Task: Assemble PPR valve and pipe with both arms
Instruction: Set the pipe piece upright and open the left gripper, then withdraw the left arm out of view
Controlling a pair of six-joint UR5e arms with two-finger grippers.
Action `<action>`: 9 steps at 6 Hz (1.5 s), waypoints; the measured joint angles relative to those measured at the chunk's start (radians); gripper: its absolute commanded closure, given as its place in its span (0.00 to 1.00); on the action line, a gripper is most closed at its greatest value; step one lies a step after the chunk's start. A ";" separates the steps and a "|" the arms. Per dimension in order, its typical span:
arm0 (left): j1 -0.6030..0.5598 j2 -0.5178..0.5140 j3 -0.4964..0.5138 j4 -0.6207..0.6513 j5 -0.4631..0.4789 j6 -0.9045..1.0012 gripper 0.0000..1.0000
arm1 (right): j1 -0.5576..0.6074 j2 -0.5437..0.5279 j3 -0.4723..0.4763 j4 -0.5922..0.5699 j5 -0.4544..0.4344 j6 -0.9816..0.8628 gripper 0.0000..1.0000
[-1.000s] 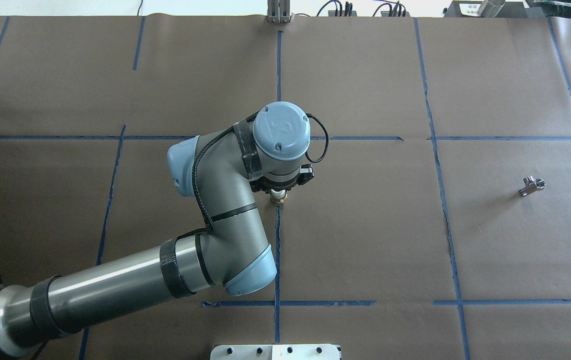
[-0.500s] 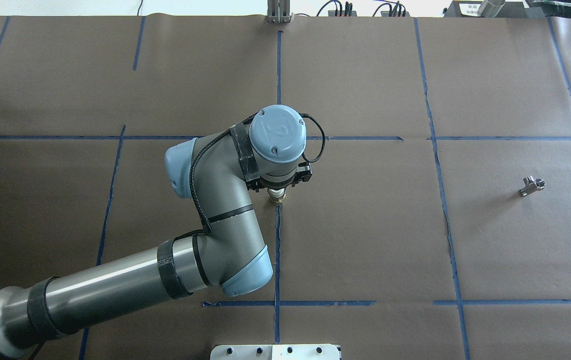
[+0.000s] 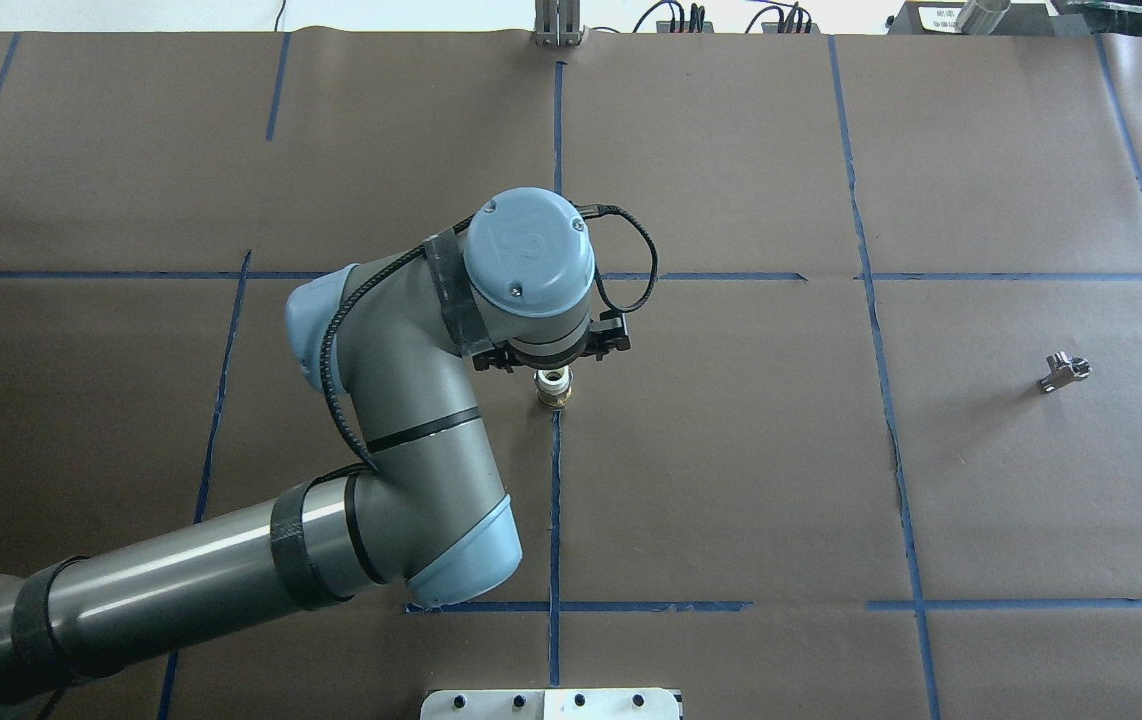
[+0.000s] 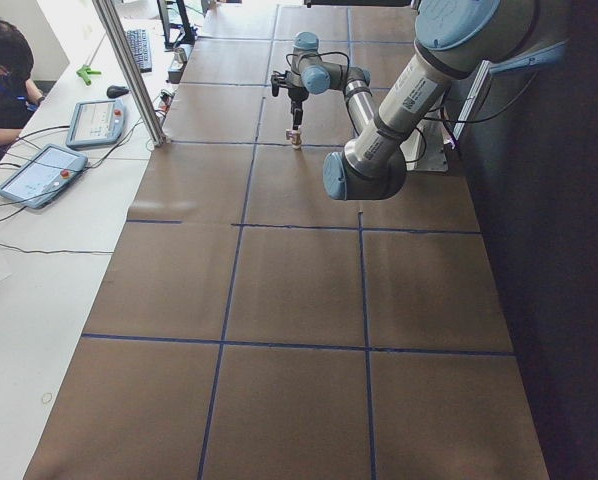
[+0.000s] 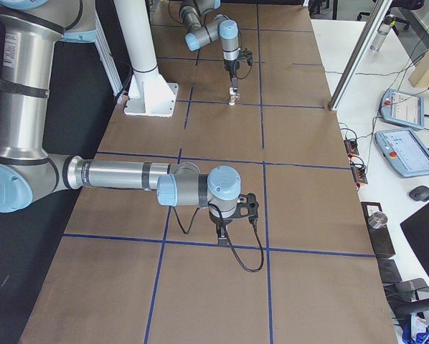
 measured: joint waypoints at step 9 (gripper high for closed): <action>-0.892 0.875 -0.196 0.012 -0.483 1.423 0.00 | -0.005 0.047 0.003 -0.001 0.004 -0.002 0.00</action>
